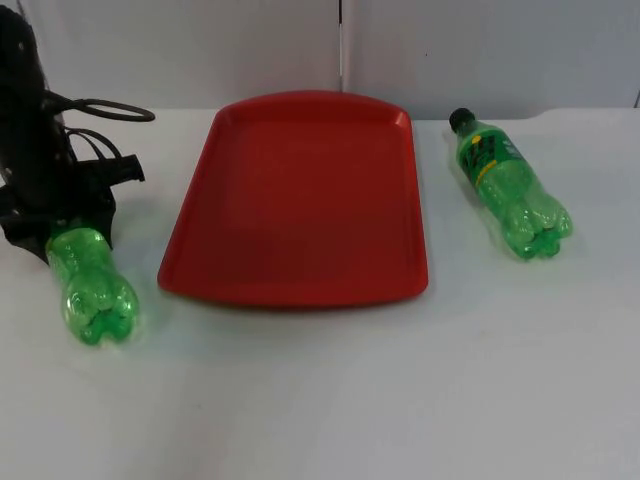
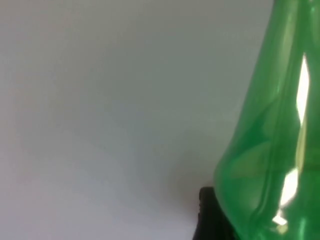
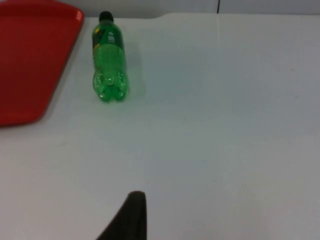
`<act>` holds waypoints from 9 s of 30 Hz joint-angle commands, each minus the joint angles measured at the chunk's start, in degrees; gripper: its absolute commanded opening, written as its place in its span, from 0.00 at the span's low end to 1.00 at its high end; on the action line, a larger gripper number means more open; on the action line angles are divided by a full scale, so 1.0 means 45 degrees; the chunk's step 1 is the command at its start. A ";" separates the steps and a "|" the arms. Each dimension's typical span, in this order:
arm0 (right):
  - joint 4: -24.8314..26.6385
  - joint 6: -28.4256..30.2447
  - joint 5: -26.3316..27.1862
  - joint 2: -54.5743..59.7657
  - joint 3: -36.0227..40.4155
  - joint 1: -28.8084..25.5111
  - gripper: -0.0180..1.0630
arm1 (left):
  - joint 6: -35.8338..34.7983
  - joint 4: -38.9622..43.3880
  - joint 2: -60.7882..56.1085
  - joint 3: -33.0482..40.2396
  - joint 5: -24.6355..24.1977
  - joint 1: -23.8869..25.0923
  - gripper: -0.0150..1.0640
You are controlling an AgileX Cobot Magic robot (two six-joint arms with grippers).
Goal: Place the bottle upright on the tray.
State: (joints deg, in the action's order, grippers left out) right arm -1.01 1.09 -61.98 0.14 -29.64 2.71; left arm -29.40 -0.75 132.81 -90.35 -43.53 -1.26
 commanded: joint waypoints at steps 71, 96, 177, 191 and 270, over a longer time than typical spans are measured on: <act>0.0018 -0.0034 0.0063 -0.0030 0.0024 -0.0071 0.99 | -0.4177 1.0418 -0.4498 -0.0036 1.7155 -0.3695 0.01; 0.0018 -0.0034 0.0063 -0.0030 0.0024 -0.0071 0.99 | 0.2620 0.5846 -0.1013 -0.0062 1.9224 -0.3483 0.01; 0.0018 -0.0034 0.0063 -0.0030 0.0024 -0.0071 0.99 | 0.4040 0.6069 0.3122 -0.0039 2.2547 -0.2234 0.87; 0.0018 -0.0034 0.0063 -0.0030 0.0024 -0.0071 0.99 | 0.4044 0.7482 0.3122 -0.0039 2.2405 -0.2234 0.97; 0.0018 -0.0034 0.0063 -0.0030 0.0024 -0.0071 0.99 | -0.4840 1.5451 -0.5656 0.6439 1.7564 -0.0081 0.99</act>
State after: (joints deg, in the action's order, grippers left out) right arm -1.01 0.64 -61.98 0.14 -29.64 2.71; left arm -48.05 66.69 110.86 -62.32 37.63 -1.64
